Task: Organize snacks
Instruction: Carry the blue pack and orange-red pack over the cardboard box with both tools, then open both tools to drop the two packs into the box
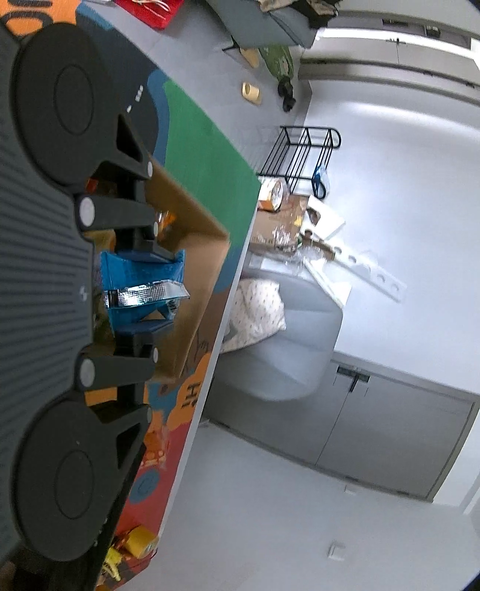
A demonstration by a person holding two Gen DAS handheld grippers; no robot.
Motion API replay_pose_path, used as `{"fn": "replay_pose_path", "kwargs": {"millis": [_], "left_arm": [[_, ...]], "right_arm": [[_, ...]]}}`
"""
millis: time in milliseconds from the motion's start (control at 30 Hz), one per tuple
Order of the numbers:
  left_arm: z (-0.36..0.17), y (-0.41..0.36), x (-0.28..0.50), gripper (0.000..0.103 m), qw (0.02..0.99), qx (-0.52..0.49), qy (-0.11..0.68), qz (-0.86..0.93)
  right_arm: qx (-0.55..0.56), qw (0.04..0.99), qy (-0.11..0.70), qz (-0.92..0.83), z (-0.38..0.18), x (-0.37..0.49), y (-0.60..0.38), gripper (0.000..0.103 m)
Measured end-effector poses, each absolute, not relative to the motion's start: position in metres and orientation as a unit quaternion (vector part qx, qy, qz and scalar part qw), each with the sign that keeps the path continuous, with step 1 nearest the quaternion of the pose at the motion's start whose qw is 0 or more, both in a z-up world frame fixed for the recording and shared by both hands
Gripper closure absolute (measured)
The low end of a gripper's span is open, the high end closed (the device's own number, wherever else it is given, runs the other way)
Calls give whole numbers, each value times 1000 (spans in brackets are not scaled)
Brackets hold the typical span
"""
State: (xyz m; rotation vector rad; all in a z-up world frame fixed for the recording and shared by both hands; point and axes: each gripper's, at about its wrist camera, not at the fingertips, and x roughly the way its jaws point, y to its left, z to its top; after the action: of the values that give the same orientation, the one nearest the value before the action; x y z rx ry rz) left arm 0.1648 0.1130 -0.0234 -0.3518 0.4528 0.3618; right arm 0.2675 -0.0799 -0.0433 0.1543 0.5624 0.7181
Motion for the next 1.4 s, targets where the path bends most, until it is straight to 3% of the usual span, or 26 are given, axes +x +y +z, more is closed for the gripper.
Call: {"fn": "replay_pose_path", "kwargs": {"millis": [167, 500, 933, 1167, 1300, 1400], "left_arm": [[-25, 129, 160, 72, 938, -179, 223, 193], [-21, 149, 147, 61, 933, -195, 212, 216], [-17, 171, 131, 43, 929, -208, 201, 229], [-13, 178, 118, 27, 928, -207, 193, 241], [-10, 183, 111, 24, 928, -205, 190, 247], [-9, 189, 105, 24, 926, -206, 189, 253]], "right_arm": [[67, 891, 270, 360, -40, 265, -65, 85], [48, 881, 271, 385, -33, 262, -34, 85], [35, 865, 270, 421, -23, 249, 2, 85], [34, 853, 277, 441, -21, 239, 17, 85], [38, 847, 282, 450, -22, 235, 27, 85], [45, 838, 289, 460, -24, 233, 33, 75]]}}
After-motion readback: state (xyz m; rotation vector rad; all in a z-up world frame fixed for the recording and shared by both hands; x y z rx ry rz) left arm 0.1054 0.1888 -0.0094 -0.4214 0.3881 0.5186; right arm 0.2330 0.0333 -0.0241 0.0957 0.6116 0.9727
